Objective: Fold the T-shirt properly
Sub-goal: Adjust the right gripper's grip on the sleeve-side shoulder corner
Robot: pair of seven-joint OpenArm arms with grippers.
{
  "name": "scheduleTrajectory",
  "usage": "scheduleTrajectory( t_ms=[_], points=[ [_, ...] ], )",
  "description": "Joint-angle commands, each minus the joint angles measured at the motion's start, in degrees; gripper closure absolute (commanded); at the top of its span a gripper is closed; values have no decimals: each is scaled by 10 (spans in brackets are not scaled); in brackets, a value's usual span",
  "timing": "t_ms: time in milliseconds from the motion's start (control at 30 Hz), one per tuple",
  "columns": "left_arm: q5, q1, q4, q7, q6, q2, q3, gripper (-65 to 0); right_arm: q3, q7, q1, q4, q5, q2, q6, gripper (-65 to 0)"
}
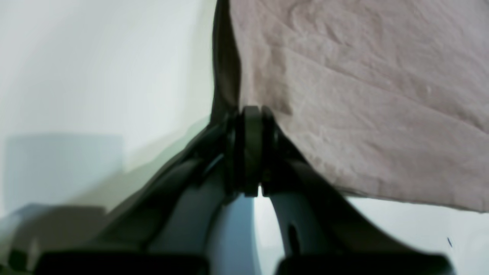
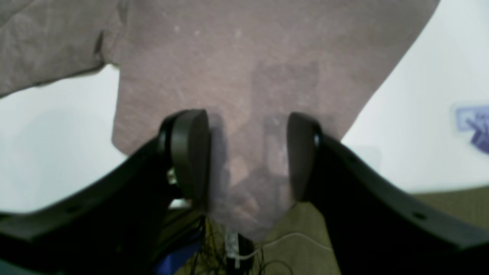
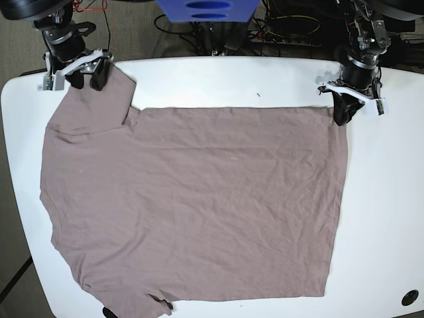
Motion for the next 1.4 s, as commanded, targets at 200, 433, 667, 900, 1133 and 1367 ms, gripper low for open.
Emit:
scheduleTrajectory(
  t_ms=[200, 433, 667, 900, 1133, 1367],
  points=[
    [10, 13, -1, 38, 5, -2, -3, -1, 15, -10, 3, -8, -21, 5, -4, -321],
    [9, 16, 1, 37, 6, -2, -3, 0, 22, -13, 9, -8, -24, 5, 0, -321],
    [11, 15, 0, 41, 7, -2, -1, -1, 15, -13, 6, -13, -17, 5, 0, -323],
    [12, 11, -1, 36, 10, -3, -2, 0, 33, -10, 16, -11, -14, 5, 0, -324],
    [10, 10, 0, 35, 10, -3, -3, 0, 48, -12, 25, -17, -9, 4, 0, -325],
    [13, 5, 0, 41, 10, -2, -1, -2, 66, -8, 31, -26, -13, 3, 1, -328]
  ],
)
